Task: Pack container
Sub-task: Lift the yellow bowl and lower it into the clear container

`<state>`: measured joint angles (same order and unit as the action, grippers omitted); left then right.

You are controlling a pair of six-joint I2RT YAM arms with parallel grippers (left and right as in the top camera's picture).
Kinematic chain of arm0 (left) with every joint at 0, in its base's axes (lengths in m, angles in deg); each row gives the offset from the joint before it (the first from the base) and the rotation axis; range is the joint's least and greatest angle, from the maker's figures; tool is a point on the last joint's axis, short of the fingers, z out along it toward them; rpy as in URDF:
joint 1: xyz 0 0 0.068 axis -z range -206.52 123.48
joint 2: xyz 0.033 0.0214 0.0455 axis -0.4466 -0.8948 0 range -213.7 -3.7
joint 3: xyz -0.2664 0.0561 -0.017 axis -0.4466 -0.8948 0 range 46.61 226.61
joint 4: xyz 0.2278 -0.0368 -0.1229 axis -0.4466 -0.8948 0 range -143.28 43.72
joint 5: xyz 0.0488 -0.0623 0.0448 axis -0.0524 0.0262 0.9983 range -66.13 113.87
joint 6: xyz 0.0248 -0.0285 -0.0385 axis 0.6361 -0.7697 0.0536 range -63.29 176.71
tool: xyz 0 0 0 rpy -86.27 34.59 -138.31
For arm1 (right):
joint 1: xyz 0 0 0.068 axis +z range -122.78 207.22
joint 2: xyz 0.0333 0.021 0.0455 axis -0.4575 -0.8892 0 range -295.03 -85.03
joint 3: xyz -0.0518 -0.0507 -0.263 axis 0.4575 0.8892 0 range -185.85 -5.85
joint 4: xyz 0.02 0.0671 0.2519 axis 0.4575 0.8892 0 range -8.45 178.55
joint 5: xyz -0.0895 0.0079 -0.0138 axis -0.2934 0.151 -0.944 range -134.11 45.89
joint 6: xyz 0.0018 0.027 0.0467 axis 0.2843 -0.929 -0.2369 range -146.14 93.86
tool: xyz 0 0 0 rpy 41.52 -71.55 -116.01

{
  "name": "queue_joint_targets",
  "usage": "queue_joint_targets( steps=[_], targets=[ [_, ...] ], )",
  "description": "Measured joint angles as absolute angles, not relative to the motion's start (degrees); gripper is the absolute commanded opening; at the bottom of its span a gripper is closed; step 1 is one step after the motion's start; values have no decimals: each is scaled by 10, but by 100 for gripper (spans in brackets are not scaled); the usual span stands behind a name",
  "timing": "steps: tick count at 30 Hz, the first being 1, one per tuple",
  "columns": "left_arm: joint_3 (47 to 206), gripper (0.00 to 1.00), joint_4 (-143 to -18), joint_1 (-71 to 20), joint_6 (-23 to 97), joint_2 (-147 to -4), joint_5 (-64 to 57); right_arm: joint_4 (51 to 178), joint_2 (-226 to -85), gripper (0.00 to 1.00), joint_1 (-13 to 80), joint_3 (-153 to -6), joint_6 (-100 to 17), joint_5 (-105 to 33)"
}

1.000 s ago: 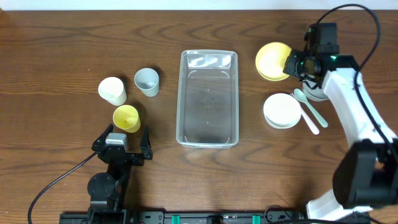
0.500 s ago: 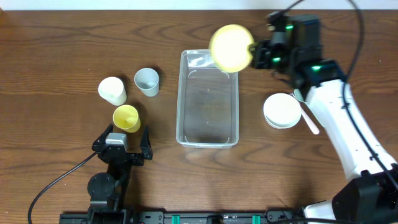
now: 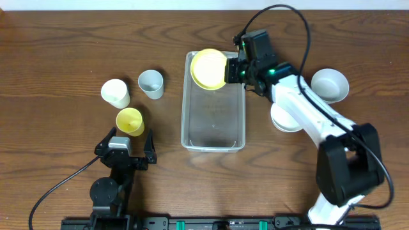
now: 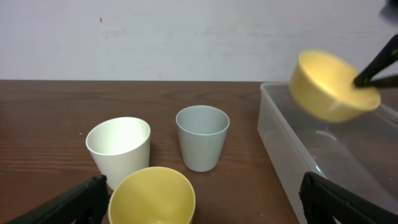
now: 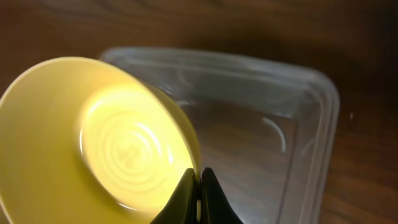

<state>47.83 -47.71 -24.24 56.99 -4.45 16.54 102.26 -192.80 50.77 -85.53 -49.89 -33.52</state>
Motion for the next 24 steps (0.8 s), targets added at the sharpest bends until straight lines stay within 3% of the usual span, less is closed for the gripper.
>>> queue_joint_targets(
  steps=[16, 24],
  targets=[
    [478, 98, -477, -242, 570, -45, 165, 1014, -2004, 1, 508, -855, -500, -347],
    [478, 98, -477, -242, 570, -45, 165, 1003, -2008, 18, 508, -855, -495, -347]
  ],
)
